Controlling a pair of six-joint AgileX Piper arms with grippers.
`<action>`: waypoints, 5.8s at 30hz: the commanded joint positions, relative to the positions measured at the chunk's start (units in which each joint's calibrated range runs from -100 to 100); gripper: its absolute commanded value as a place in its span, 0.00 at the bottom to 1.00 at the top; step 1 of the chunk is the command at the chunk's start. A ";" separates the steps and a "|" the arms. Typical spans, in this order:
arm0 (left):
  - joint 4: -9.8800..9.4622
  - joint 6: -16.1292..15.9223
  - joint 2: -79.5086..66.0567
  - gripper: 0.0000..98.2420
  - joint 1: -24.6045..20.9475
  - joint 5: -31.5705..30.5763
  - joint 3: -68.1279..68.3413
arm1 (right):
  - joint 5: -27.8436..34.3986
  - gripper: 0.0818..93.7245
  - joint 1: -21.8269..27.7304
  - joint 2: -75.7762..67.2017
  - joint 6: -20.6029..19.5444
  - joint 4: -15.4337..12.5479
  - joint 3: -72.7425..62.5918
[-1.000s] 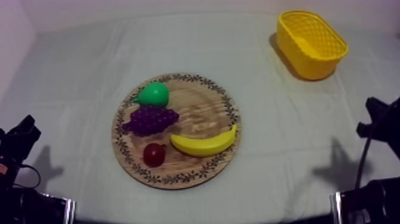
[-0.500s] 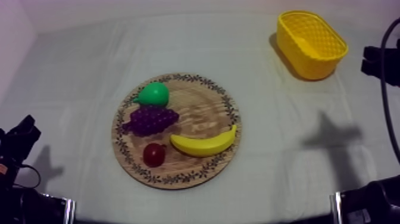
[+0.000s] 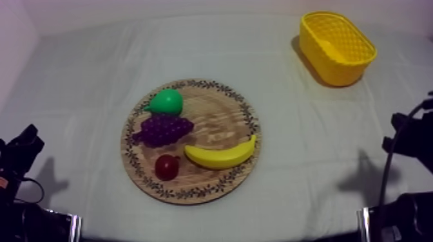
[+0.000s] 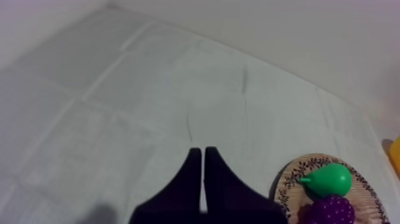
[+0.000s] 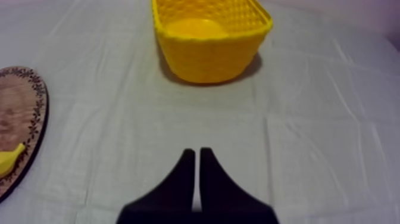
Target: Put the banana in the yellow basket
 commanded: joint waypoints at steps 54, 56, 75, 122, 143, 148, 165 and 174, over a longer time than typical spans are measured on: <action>0.03 0.01 -0.05 0.00 0.02 -0.01 -0.01 | -9.98 0.00 -11.56 36.70 3.12 -4.27 -35.62; 0.03 0.01 -0.05 0.00 0.02 -0.01 -0.01 | -9.73 0.00 -13.58 37.98 2.81 -3.94 -37.29; 0.03 0.01 -0.05 0.00 0.02 -0.01 -0.01 | -9.24 0.00 -31.94 43.76 0.04 0.94 -39.88; 0.03 0.01 -0.05 0.00 0.02 -0.01 -0.01 | 6.26 0.00 -52.10 56.09 -4.48 12.34 -45.97; 0.03 0.02 -0.05 0.00 0.02 -0.01 -0.01 | 7.48 0.00 -53.58 57.24 -5.31 15.16 -44.05; 0.03 0.02 -0.05 0.00 0.02 -0.01 -0.01 | 7.35 0.00 -53.66 57.03 -5.55 15.27 -43.92; 0.03 0.02 -0.05 0.00 0.02 -0.01 -0.01 | 4.10 0.01 -48.21 46.63 -4.40 11.49 -37.64; 0.03 0.01 -0.05 0.00 0.02 -0.01 -0.01 | -0.84 0.01 -28.78 26.01 -2.32 6.54 -21.97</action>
